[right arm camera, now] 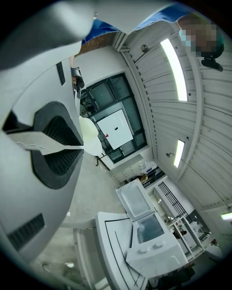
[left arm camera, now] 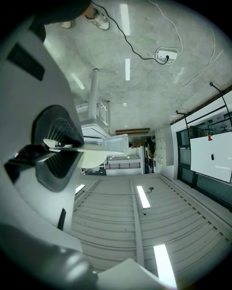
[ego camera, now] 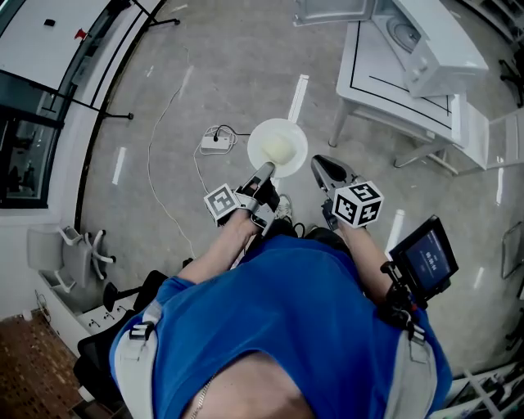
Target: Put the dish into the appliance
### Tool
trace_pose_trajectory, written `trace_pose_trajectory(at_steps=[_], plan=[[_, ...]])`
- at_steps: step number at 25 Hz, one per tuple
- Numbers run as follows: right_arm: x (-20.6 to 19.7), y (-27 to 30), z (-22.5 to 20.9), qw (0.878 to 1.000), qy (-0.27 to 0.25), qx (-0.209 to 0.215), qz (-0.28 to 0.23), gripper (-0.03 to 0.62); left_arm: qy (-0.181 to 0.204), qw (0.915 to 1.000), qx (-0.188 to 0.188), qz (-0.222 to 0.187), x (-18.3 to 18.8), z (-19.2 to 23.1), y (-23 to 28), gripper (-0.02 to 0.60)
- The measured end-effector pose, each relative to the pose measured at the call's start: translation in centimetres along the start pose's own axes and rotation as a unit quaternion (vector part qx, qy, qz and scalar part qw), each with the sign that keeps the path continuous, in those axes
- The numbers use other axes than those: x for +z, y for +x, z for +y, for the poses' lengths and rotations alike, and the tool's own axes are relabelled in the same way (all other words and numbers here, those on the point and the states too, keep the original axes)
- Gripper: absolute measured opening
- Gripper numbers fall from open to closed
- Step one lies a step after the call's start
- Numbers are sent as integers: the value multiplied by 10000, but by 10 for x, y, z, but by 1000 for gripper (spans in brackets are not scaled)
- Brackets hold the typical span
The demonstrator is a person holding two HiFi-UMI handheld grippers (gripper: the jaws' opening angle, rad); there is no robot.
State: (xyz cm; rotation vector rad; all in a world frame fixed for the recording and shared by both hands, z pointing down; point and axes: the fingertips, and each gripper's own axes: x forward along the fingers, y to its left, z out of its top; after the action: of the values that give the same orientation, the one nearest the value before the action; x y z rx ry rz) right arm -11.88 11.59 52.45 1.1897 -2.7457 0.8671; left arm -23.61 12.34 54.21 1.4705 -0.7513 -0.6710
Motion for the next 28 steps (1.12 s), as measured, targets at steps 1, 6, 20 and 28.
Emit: trace_pose_trajectory(at_steps=[1,6,20,28], plan=[[4,6,-6,10000,13,-49,-24,2,7,10000,-3,58,6,2,9,26],[24,32,-23,9993,45,-336,-171,2,8,9992,-46,385,34,0,40,26],[50,71,-58,9916,241,-1120,-598,2,71,9914,-81,1307,80,6,106,26],[68,76,-87,9885,352,-1296,-693,2,51,9880,-5,1542,82,6,143,26]])
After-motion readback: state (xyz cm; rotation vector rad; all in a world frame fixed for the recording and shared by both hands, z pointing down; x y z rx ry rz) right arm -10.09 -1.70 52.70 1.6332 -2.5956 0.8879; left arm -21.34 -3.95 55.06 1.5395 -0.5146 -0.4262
